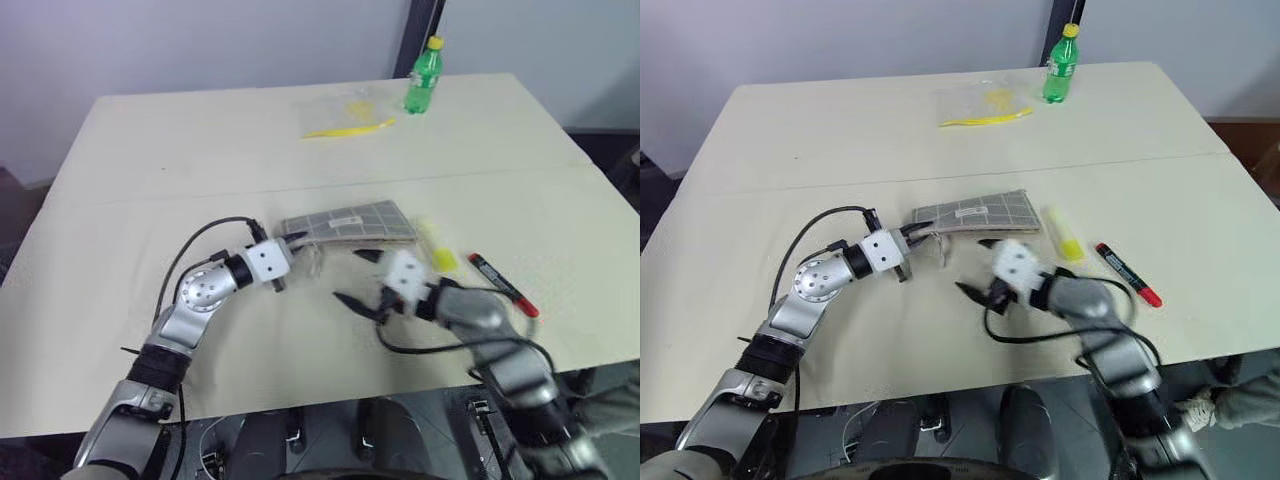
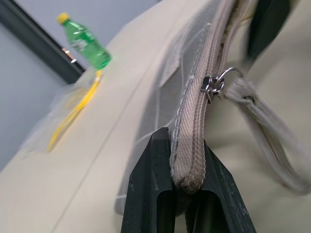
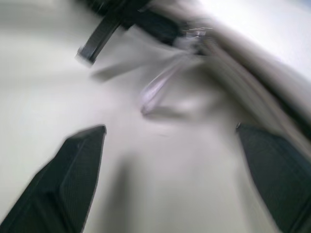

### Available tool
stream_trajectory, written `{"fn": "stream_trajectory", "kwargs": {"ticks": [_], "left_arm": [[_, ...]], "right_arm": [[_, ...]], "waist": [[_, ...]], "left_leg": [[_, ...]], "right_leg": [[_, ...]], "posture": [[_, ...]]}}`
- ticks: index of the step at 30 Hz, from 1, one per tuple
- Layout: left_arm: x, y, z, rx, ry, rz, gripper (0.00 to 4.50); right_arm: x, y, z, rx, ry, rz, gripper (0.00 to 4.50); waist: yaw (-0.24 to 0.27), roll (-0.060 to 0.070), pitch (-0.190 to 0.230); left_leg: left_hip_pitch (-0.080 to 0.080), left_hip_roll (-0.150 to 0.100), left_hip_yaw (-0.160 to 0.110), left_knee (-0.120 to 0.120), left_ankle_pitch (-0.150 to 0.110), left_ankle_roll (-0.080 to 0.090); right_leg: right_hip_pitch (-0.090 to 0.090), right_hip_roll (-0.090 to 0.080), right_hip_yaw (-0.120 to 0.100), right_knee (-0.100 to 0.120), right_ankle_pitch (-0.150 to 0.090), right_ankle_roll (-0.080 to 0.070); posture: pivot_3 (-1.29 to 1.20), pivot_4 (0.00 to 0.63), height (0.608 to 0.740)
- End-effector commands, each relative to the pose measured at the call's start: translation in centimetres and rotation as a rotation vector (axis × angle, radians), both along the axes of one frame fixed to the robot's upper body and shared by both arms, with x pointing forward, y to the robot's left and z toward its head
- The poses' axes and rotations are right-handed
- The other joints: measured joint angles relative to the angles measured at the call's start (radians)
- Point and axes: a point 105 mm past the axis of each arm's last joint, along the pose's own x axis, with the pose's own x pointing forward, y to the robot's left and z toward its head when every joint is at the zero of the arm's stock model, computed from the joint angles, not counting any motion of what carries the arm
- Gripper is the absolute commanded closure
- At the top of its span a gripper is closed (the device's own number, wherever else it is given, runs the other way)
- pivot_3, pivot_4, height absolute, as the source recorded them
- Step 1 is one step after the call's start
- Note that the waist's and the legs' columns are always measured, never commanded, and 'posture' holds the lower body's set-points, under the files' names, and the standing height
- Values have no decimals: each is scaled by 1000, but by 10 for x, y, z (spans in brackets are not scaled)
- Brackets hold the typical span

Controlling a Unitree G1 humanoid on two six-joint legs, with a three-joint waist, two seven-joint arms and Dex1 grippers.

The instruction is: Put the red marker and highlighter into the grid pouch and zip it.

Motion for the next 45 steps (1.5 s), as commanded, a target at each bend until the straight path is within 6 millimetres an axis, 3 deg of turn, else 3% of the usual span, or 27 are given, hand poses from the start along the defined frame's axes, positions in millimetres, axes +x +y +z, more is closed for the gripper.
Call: {"fn": "stream_trajectory", "kwargs": {"ticks": [1,4,6,11,16,18,21,25,27,34,36,40,45], "left_arm": [[1,7,16,-14,-61,20,4500],[4,15,13,18,-59,44,4500],[5,17,12,17,-50,47,4500],[6,12,7,44,-43,23,4500],[5,8,6,48,-43,12,4500],[4,7,6,44,-43,11,4500],[3,7,5,43,-43,11,4500],[2,6,5,46,-41,9,4500],[3,6,5,50,-42,7,4500],[6,5,5,56,-40,6,4500],[5,5,3,57,-37,5,4500],[7,0,2,54,-35,-6,4500],[7,-6,5,50,-44,-24,4500]], "right_arm": [[-1,-28,36,105,-94,-172,31],[5,-67,41,121,-113,-397,31],[12,-83,35,83,-100,-485,31],[31,-107,13,36,13,-617,31],[39,-114,-3,39,122,-643,31],[40,-110,-7,50,166,-609,31],[40,-109,-13,58,210,-605,825],[43,-104,-13,49,215,-588,2910],[45,-103,-8,65,199,-591,3611],[28,-93,38,198,35,-418,3591],[6,-81,46,131,-19,-257,3591],[-23,-62,30,15,32,-54,3591],[-8,-66,12,-93,24,-115,3591]], "waist": [[-1,0,0],[6,0,0],[8,0,0],[6,0,0],[6,0,0],[6,0,0],[7,0,0],[5,0,0],[6,0,0],[8,0,0],[10,0,0],[8,0,0],[5,-1,0]], "left_leg": [[0,0,0,0,0,0],[2,0,0,0,0,0],[2,0,0,0,0,0],[1,0,0,-1,0,0],[-1,0,1,-1,0,0],[0,0,1,-1,0,0],[0,0,1,0,0,0],[0,0,1,0,0,0],[0,0,1,0,0,0],[0,0,1,0,0,0],[0,0,1,0,0,0],[1,0,0,0,-1,1],[2,0,0,1,-1,1]], "right_leg": [[0,0,0,0,0,0],[-1,0,0,-2,-2,-4],[-1,0,0,-3,-2,-5],[-3,0,0,-4,-2,-5],[-4,0,0,-3,-2,-5],[-4,0,0,-3,-2,-5],[-3,0,0,-3,-2,-5],[-3,0,0,-3,-2,-4],[-3,0,0,-2,-1,-4],[0,0,0,-2,0,-1],[-1,0,0,-3,0,-1],[0,0,0,-4,-1,-1],[0,0,0,-4,-2,-4]], "posture": [[0,150,740],[0,150,740],[0,150,740],[0,150,740],[0,150,740],[0,150,740],[0,150,740],[0,150,740],[0,150,740],[0,150,740],[0,150,740],[0,150,740],[0,150,740]]}}
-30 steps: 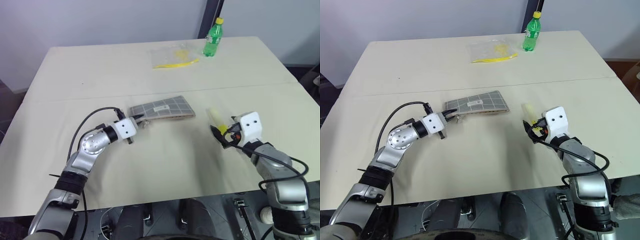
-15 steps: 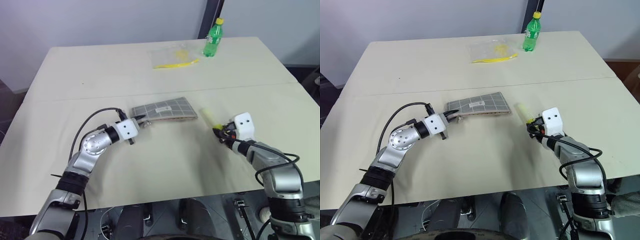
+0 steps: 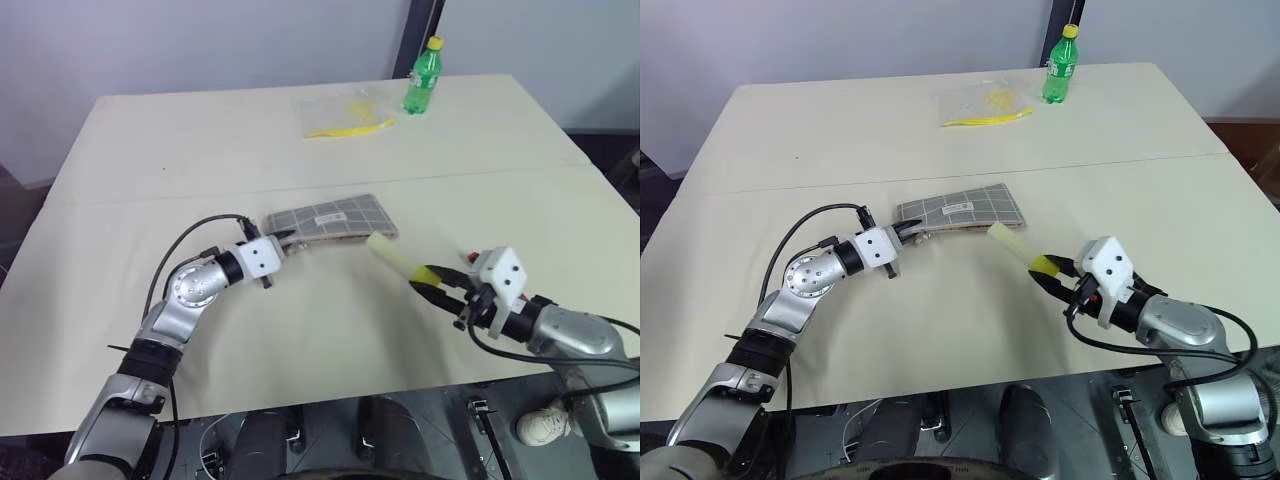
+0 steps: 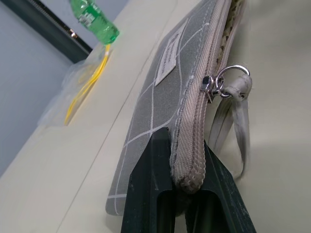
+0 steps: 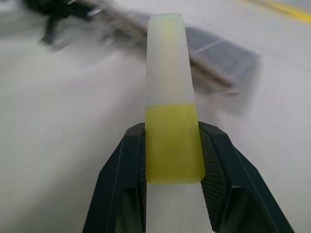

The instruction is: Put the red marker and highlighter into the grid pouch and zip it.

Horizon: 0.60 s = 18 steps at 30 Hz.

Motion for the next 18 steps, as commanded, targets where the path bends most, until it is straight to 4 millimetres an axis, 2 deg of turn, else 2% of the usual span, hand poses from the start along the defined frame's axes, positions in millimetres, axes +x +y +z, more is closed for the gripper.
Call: {"fn": "stream_trajectory", "kwargs": {"ticks": [1,9,13,15,18], "left_arm": [[-1,-6,11,-5,-44,-30,4500],[-10,-15,12,-13,-44,-65,4500],[-10,-16,11,-9,-39,-61,4500],[-10,-16,10,-11,-35,-59,4500],[-9,-17,11,-12,-35,-59,4500]], "right_arm": [[16,-5,-1,-94,-68,-52,3591],[27,-16,-11,-147,-70,-90,3591],[21,-7,2,-72,-118,-24,3591],[12,1,7,-12,-113,39,3591],[5,6,5,6,-86,78,3591]], "waist": [[1,0,0],[4,0,0],[3,0,0],[4,0,0],[4,0,0]], "left_leg": [[0,0,0,0,0,0],[-2,-1,0,0,0,1],[-1,0,0,0,0,0],[-1,0,0,0,0,0],[-1,0,0,0,0,0]], "right_leg": [[0,0,0,0,0,0],[0,-1,0,0,1,2],[0,0,0,0,1,2],[0,0,0,0,0,0],[0,0,0,0,0,1]], "posture": [[0,150,740],[0,150,740],[0,150,740],[0,150,740],[0,150,740]]}}
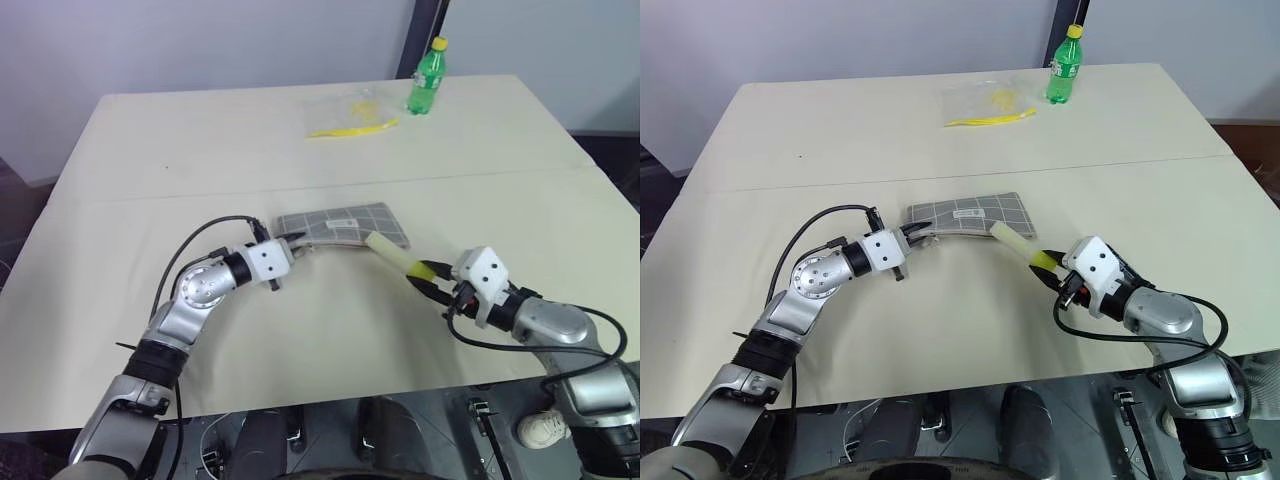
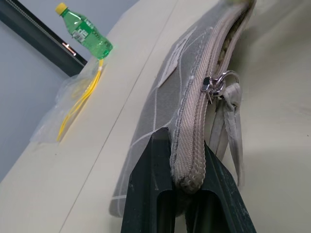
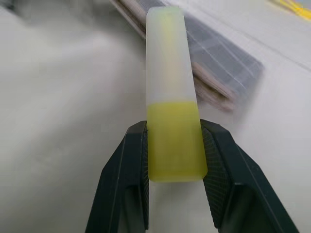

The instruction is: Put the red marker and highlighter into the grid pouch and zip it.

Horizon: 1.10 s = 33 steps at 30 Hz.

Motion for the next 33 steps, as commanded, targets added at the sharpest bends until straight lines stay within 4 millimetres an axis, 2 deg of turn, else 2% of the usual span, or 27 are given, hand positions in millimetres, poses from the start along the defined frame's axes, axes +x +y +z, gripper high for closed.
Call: {"fn": "stream_trajectory", "kwargs": {"ticks": [1,4,11,16,19,22,28,33], "left_arm": [[-2,-6,10,-13,-37,-22,4500],[-2,-6,10,-12,-38,-24,4500],[-2,-8,12,-15,-34,-32,4500],[-6,-9,9,-2,-28,-51,4500],[-9,-9,7,17,-28,-63,4500],[-10,-12,8,31,-37,-87,4500],[-13,-20,14,74,-84,-155,4500],[-16,-25,10,89,-52,-207,4500]], "right_arm": [[-5,5,11,15,-33,43,3591],[-5,3,5,-13,-26,44,3591],[3,-19,-16,-114,8,-45,3591],[10,-22,-12,-111,-29,-78,3591],[11,-15,-4,-40,-33,-70,3591],[13,-6,-3,-110,-28,-36,3591],[35,10,-6,-220,-4,-73,3591],[45,48,8,-300,-90,37,3591]], "waist": [[-1,0,0],[0,0,0],[0,0,0],[-1,0,0],[-1,0,0],[-1,0,0],[-1,0,0],[-4,0,0]], "left_leg": [[0,0,0,0,0,0],[0,0,0,0,0,0],[0,0,0,1,0,0],[0,0,0,1,0,0],[0,0,0,1,0,0],[0,0,0,1,0,0],[0,0,0,1,0,0],[-1,0,0,1,0,0]], "right_leg": [[0,0,0,0,0,0],[0,0,0,0,0,0],[0,0,0,0,0,0],[0,0,0,1,0,0],[0,0,0,1,0,0],[0,0,0,1,0,0],[-1,0,0,1,0,-1],[-2,0,0,1,0,-1]], "posture": [[0,150,740],[0,150,740],[0,150,740],[0,150,740],[0,150,740],[0,150,740],[0,150,740],[0,150,740]]}}
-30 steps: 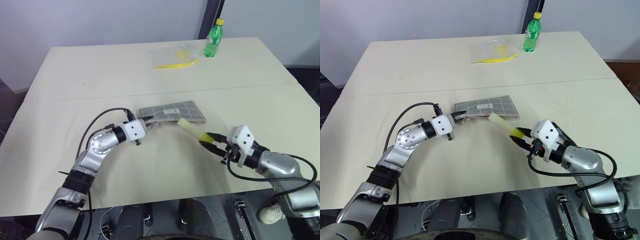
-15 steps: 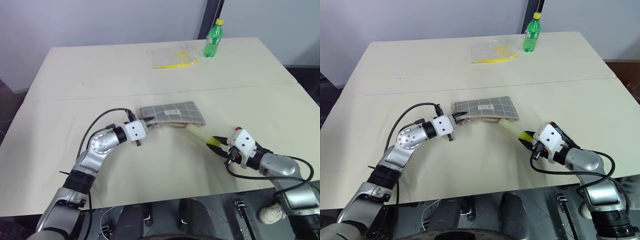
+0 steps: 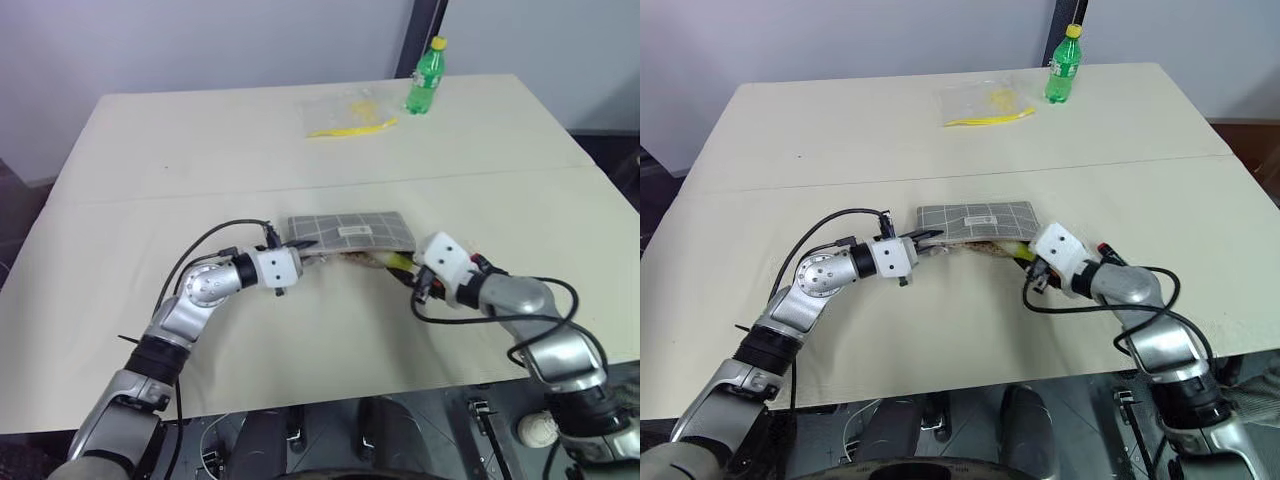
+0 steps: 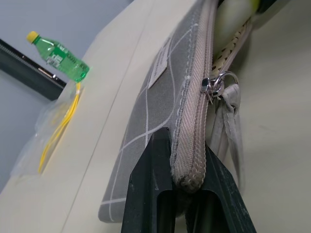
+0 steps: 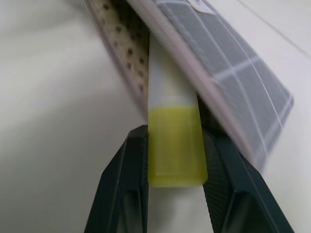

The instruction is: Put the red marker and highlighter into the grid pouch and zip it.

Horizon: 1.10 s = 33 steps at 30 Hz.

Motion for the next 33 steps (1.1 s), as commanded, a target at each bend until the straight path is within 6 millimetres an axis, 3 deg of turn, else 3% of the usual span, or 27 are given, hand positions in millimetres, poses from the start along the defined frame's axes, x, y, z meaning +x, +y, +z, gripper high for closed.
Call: {"fn": "stream_trajectory", "kwargs": {"ticks": [1,8,15,18,21,24,27,30,33], "left_arm": [[-6,-11,9,-11,-17,-78,4500],[-7,-13,11,-32,0,-100,4500],[-3,-2,9,-44,16,-53,4500],[-2,2,6,-51,25,-34,4500],[-2,4,5,-55,24,-22,4500],[-2,6,5,-61,27,-15,4500],[-2,7,2,-55,30,-13,4500],[-2,5,1,-58,34,-18,4500],[-2,2,-1,-57,39,-30,4500]], "right_arm": [[-1,29,11,-86,-80,113,3591],[-5,46,10,-129,-154,220,3591],[-19,32,24,-116,-261,269,68],[-38,31,23,-46,-211,276,22],[-61,27,37,127,-181,268,22],[-81,4,39,216,-123,202,22],[-85,-28,47,311,-132,45,22],[-82,-92,39,278,-158,-232,22],[-91,-133,27,188,-121,-373,22]], "waist": [[0,0,0],[1,0,0],[2,0,0],[3,0,0],[2,0,0],[5,0,0],[4,-1,0],[5,-1,0],[7,-1,0]], "left_leg": [[0,0,0,0,0,0],[-1,-1,0,1,1,1],[0,0,0,1,1,1],[0,0,0,1,1,1],[-1,0,0,1,1,2],[0,0,0,1,0,1],[2,0,-1,1,-1,1],[2,0,0,1,-1,1],[2,0,0,1,-1,1]], "right_leg": [[0,0,0,0,0,0],[2,0,0,0,2,3],[3,0,0,0,2,3],[4,0,0,1,2,3],[4,1,0,1,2,3],[5,0,0,1,2,3],[4,0,0,0,1,2],[4,0,0,0,0,0],[4,0,0,-1,0,0]], "posture": [[0,150,740],[0,150,740],[0,150,740],[0,150,740],[0,150,740],[0,150,740],[0,150,740],[0,150,740],[0,150,740]]}}
